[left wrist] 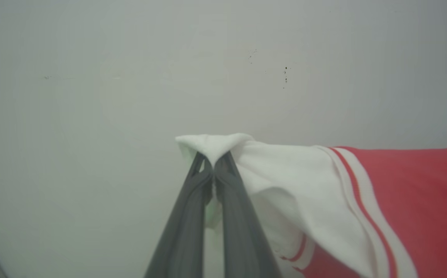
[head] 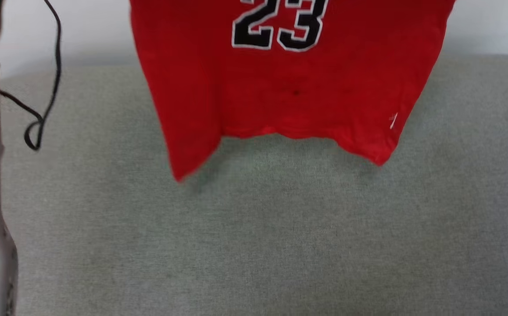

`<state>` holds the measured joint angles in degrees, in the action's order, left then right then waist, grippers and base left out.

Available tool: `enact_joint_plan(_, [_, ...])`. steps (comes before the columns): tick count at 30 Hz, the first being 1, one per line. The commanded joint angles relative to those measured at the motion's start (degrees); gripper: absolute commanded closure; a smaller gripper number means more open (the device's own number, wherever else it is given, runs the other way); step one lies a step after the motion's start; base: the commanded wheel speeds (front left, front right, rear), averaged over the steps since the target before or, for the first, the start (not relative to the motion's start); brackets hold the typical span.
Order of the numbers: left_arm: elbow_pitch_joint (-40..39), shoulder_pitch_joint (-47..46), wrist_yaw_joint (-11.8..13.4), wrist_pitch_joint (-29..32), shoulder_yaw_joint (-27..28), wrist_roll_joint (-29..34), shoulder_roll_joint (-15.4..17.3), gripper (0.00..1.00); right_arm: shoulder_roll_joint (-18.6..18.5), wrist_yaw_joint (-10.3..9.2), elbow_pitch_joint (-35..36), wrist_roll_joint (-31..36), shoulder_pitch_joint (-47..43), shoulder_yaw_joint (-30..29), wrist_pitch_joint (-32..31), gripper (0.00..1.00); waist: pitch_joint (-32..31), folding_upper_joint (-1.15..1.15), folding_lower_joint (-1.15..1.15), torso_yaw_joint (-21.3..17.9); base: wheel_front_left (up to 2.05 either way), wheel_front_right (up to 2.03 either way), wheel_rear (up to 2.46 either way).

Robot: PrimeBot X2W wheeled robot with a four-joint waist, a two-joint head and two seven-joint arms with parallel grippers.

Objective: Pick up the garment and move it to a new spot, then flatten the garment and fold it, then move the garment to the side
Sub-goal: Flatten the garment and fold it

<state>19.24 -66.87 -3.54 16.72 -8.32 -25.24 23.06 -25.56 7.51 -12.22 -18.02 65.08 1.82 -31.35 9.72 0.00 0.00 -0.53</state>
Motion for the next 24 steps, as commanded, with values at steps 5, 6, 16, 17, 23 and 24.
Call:
enact_joint_plan(5, [7.56,-8.61,-0.13,-3.03,0.35,0.88,0.27,1.00,2.31,-0.04,-7.05,0.72,9.52,1.75,4.66,1.00,8.08,0.00,0.00,-2.62,0.00,0.00,0.00])
enact_joint_plan(6, [8.82,-9.99,0.02,-3.84,0.47,1.00,0.12,1.00,2.61,-0.04,-8.39,1.27,10.89,1.95,5.78,1.00,9.15,0.00,0.00,-2.81,0.00,0.00,0.00])
enact_joint_plan(16, [17.40,-20.92,-0.57,-14.89,1.09,2.04,-0.04,1.00,7.22,-0.04,-19.15,4.13,22.90,5.02,19.20,1.00,20.04,0.00,0.00,-5.07,0.00,0.00,0.00])
enact_joint_plan(17, [18.17,-21.43,-0.83,-15.83,0.98,2.15,0.02,1.00,7.51,-0.04,-20.01,3.89,23.69,5.49,20.23,1.00,21.00,0.00,0.00,-5.22,0.00,0.00,0.00])
enact_joint_plan(23, [23.68,-22.70,-1.74,-20.16,1.18,1.35,0.35,1.00,9.65,-0.04,-25.41,1.88,26.62,9.00,25.00,1.00,25.05,0.00,0.00,-5.82,0.00,0.00,0.00])
enact_joint_plan(24, [24.66,-22.66,-1.89,-20.65,1.23,1.14,0.40,1.00,10.02,-0.04,-26.26,1.63,26.69,9.49,25.31,1.00,25.59,0.00,0.00,-5.85,0.00,0.00,0.00])
